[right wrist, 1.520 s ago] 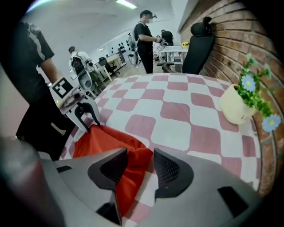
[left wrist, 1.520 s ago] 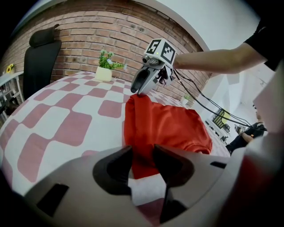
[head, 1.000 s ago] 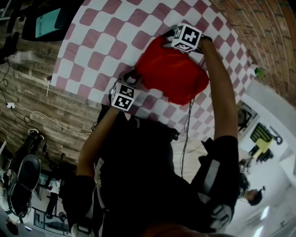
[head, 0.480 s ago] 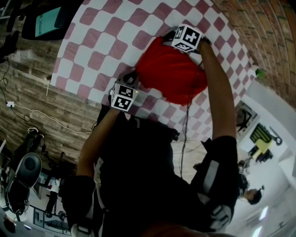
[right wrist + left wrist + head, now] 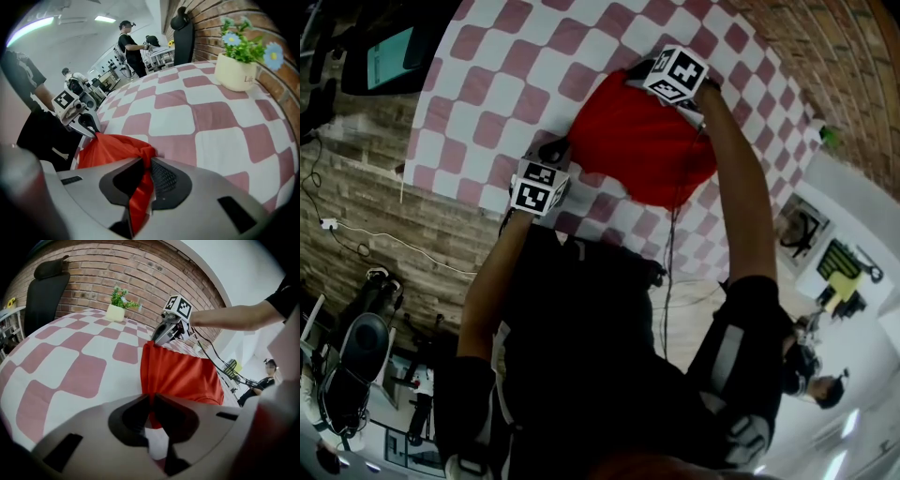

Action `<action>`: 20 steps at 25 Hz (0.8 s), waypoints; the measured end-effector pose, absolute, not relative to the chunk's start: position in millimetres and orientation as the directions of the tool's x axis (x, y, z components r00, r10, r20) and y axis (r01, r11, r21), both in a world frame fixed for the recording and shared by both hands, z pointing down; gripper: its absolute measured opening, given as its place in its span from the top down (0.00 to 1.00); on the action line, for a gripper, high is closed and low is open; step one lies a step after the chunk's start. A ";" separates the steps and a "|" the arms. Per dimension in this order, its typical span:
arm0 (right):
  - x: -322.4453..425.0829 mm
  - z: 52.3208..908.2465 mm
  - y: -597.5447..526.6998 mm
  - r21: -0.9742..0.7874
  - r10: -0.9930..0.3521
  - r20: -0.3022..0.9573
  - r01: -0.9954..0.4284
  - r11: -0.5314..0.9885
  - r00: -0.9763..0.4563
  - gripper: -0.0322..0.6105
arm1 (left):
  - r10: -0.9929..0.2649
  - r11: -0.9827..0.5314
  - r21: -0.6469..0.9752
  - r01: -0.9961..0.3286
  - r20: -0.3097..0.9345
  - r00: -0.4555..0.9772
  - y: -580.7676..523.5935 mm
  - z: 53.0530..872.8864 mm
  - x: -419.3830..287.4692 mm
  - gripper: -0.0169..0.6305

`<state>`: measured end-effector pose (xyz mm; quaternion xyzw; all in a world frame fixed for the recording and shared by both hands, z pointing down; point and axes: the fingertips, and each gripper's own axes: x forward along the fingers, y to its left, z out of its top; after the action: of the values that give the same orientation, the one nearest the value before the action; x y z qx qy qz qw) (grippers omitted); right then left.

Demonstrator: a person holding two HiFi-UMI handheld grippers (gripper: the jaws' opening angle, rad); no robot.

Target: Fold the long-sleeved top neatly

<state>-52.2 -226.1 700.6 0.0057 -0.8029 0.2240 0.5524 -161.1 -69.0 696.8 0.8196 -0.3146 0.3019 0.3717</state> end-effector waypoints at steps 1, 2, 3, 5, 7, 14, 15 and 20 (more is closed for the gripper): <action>-49.0 701.0 -227.4 -0.357 0.229 0.886 -0.278 0.892 -0.402 0.87 | -0.283 -0.534 0.425 -0.731 0.725 0.628 -72.8 696.3 -161.4 0.91; -45.4 701.4 -228.9 -0.358 0.218 0.884 -0.300 0.884 -0.413 0.87 | -0.276 -0.545 0.424 -0.724 0.724 0.632 -77.2 695.9 -161.5 0.91; -41.7 701.6 -230.9 -0.357 0.204 0.883 -0.323 0.876 -0.423 0.87 | -0.270 -0.559 0.418 -0.716 0.725 0.634 -81.6 695.8 -161.5 0.91; -34.3 701.1 -235.9 -0.351 0.172 0.883 -0.371 0.860 -0.437 0.87 | -0.255 -0.591 0.402 -0.699 0.729 0.635 -91.2 696.1 -160.9 0.91; -26.0 701.1 -241.3 -0.347 0.143 0.882 -0.414 0.841 -0.448 0.87 | -0.242 -0.618 0.391 -0.682 0.731 0.638 -102.8 696.5 -159.6 0.91; 25.6 700.8 -252.4 -0.343 0.019 0.875 -0.593 0.729 -0.483 0.87 | -0.142 -0.756 0.340 -0.559 0.748 0.648 -154.2 695.9 -140.1 0.91; 35.6 700.9 -254.2 -0.338 -0.004 0.876 -0.620 0.708 -0.482 0.87 | -0.130 -0.777 0.330 -0.536 0.749 0.650 -163.3 695.8 -135.2 0.91; 82.9 694.8 -251.5 -0.324 -0.120 0.868 -0.733 0.598 -0.482 0.87 | -0.044 -0.865 0.300 -0.402 0.753 0.656 -201.2 692.1 -101.6 0.91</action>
<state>82.9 -251.5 694.8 0.2720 -0.7835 0.3562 0.4304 -101.6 -201.2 692.1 0.8813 -0.1265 0.3948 0.2269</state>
